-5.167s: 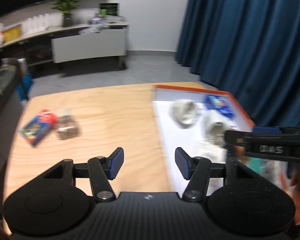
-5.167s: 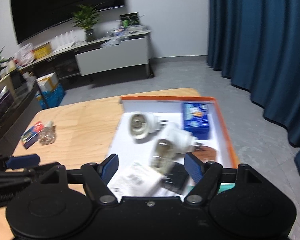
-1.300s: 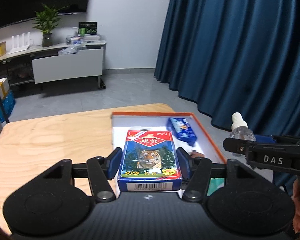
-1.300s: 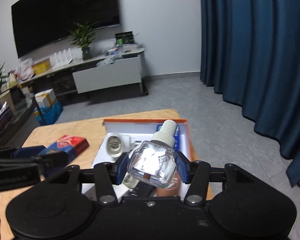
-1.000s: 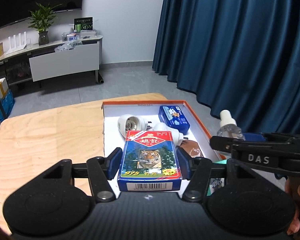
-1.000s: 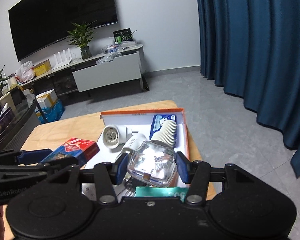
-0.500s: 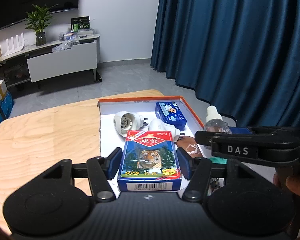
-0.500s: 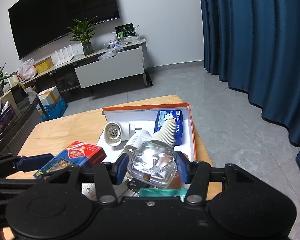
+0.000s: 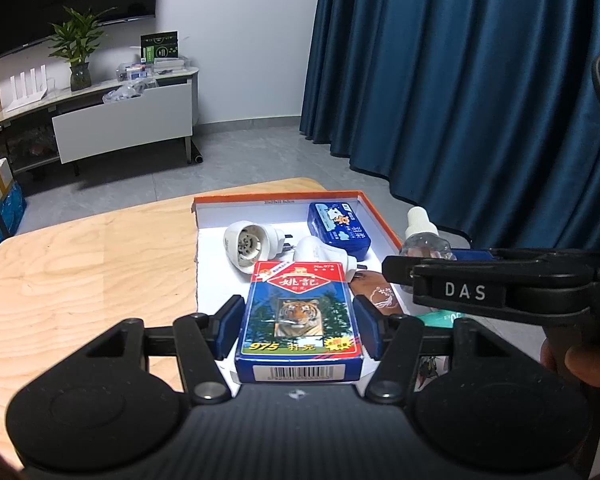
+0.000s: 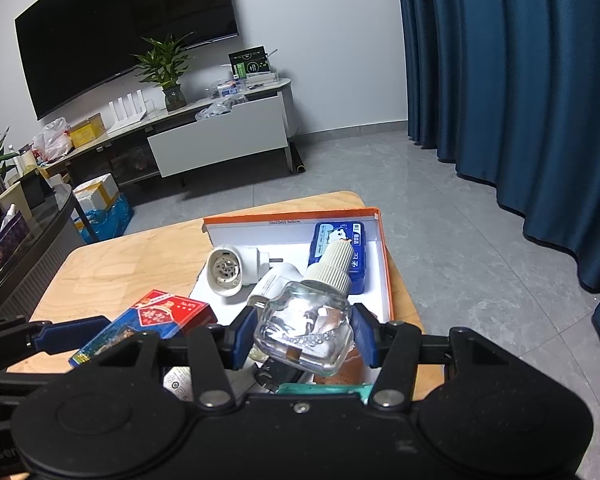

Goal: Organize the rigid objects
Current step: 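Hold the tiger card box and glass diffuser still above the lid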

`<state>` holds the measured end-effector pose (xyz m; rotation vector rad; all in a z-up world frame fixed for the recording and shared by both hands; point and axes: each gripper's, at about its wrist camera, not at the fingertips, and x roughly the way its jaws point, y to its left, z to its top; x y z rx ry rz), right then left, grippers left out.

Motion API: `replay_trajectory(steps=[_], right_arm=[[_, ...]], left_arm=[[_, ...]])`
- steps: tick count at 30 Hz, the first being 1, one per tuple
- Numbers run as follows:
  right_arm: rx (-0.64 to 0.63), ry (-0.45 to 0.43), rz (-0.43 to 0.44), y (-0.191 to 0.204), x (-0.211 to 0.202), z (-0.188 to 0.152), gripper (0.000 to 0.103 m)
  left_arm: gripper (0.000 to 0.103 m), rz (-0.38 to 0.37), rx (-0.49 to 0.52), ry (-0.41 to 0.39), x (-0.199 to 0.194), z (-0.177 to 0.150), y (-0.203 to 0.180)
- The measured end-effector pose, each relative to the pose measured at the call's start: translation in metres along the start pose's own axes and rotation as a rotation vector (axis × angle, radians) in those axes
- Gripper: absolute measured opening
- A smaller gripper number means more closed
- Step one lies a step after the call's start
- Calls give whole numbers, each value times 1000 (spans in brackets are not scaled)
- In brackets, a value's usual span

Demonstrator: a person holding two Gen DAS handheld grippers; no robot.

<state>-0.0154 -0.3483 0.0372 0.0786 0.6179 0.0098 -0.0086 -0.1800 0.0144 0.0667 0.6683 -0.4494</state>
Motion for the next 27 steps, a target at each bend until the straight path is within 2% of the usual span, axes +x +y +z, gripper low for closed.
replay_trajectory(steps=[27], right_arm=[[6,6,-5,1,4,-3,62]], left_arm=[[60,-9,0,-3,0,-1,0]])
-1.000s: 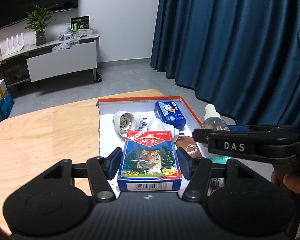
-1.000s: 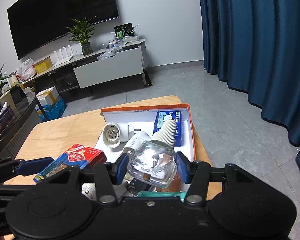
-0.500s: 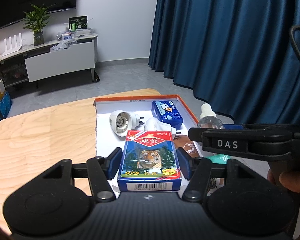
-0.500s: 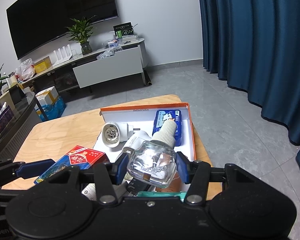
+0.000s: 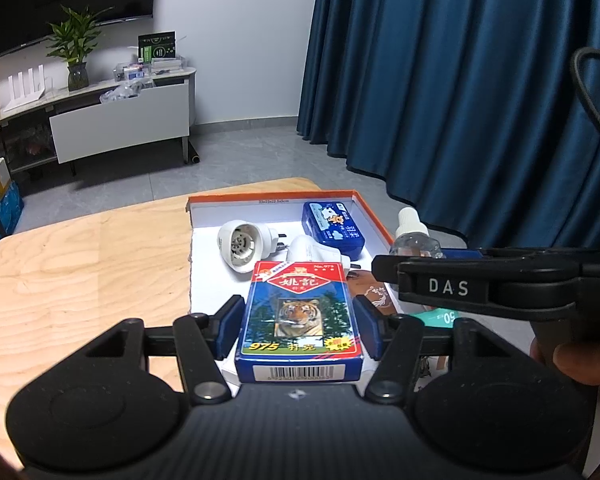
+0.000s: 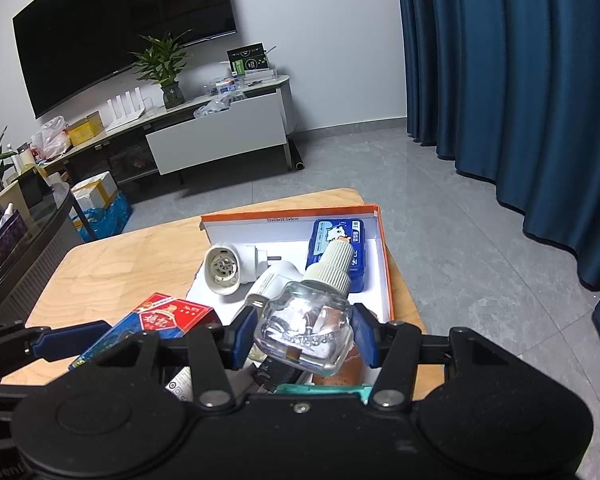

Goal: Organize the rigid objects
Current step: 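Hold the tiger card box and glass diffuser still above the lid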

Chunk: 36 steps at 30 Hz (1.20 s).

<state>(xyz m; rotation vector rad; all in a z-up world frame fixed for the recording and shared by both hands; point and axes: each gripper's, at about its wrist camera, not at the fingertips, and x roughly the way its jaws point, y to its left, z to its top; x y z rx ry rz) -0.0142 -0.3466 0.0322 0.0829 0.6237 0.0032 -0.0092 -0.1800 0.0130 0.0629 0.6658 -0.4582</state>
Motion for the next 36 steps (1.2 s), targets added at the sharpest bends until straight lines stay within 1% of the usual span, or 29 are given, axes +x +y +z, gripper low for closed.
replay_trajectory(steps=[36], right_arm=[[-8,16,-2,6,6,-2,62]], left_arm=[[60,-12,-11,4,-1,-1,-1]])
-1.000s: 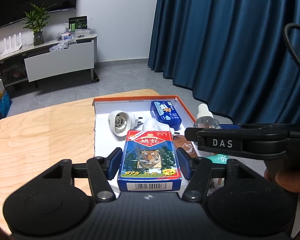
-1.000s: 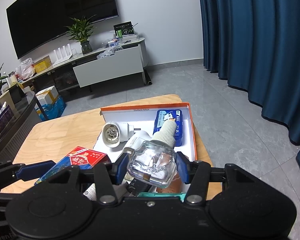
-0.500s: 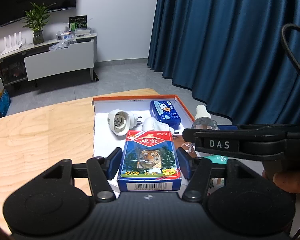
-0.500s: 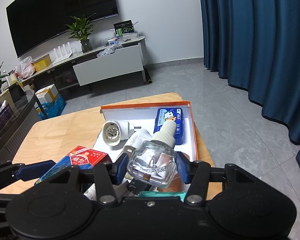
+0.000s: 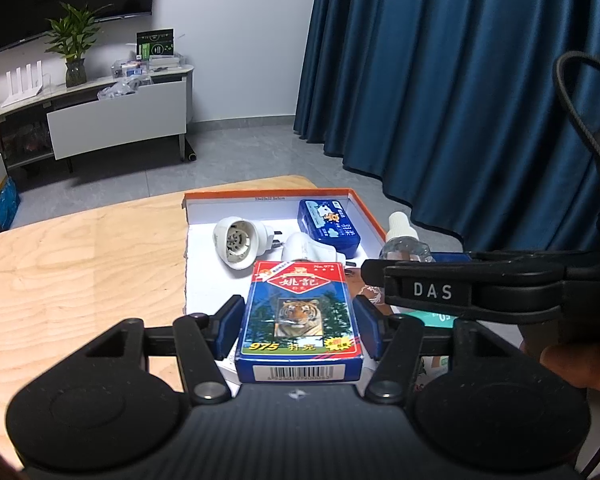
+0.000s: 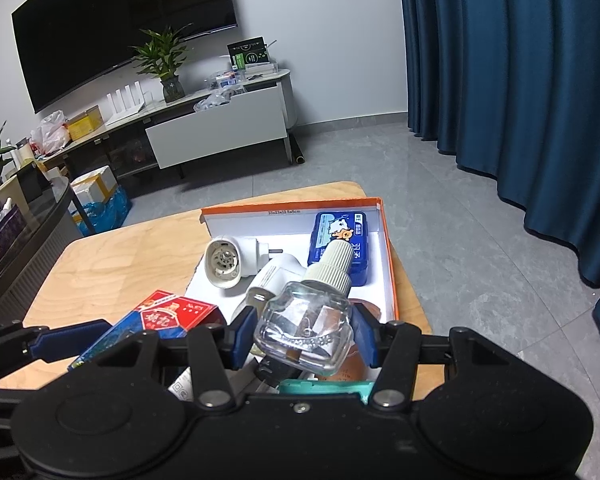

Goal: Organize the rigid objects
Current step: 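Hold the tiger card box and glass diffuser still above the lid, then lower the card box and diffuser into the lid and open both tools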

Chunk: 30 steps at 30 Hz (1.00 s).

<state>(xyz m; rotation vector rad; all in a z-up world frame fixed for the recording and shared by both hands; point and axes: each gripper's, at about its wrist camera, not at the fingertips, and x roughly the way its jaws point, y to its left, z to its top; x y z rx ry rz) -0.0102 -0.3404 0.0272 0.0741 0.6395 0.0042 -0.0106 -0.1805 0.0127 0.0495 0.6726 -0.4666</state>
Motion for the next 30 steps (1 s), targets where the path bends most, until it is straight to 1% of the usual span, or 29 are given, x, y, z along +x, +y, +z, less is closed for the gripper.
replay_trajectory(steps=[21,30], right_arm=[[1,8,-1,0,5,-4,62],[4,23,-3,-7,13,-2,62]], left_arm=[[60,-1,-1,1,2,0,2],[60,1,1,6,3,0,2]])
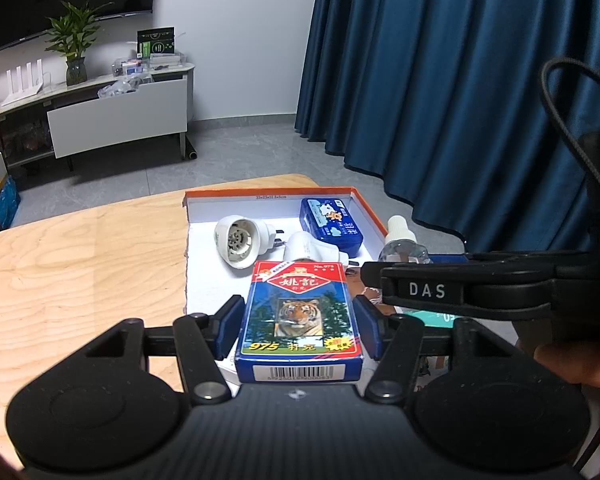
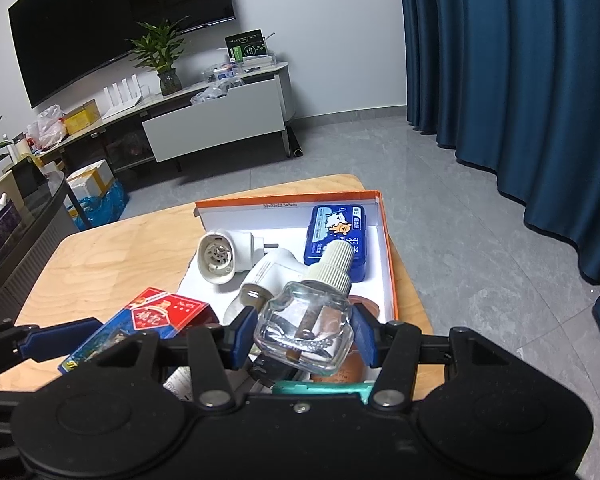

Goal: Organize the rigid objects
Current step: 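Lower the card box and diffuser into the lid and open both tools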

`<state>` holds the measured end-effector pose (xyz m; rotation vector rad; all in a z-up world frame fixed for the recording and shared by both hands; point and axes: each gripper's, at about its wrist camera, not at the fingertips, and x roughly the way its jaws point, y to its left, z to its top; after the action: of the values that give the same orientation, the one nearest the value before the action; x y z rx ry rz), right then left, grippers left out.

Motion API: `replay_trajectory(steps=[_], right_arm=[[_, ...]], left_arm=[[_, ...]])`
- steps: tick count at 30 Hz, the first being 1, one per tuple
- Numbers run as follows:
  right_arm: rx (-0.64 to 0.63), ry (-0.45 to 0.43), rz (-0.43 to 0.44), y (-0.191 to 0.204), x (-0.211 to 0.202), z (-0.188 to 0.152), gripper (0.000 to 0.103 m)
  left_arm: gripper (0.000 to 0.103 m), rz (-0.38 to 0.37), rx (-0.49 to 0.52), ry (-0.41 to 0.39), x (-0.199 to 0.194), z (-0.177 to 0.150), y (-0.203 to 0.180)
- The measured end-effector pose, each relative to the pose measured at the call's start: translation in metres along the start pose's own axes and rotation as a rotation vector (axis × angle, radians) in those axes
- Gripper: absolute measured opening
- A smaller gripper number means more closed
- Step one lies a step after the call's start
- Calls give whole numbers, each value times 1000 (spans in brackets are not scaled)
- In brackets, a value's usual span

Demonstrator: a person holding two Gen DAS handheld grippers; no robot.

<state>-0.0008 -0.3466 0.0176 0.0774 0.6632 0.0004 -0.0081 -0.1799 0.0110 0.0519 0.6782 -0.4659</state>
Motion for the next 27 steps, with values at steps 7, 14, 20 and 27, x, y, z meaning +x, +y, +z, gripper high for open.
replay_trajectory(steps=[7,14,20,27], right_arm=[[9,6,-3,-6,5,4,62],[11,30,-10,-9,19,10,64],[12,4,-6,-14,11,14,71],[12,-11,-63,-19,-15,15,74]], left_arm=[[60,0,4,8,4,0,0],[60,-2,6,27,12,-1,0],[60,-2,11,51,21,-3,-1],[66,-28,25,44,21,-2,-7]])
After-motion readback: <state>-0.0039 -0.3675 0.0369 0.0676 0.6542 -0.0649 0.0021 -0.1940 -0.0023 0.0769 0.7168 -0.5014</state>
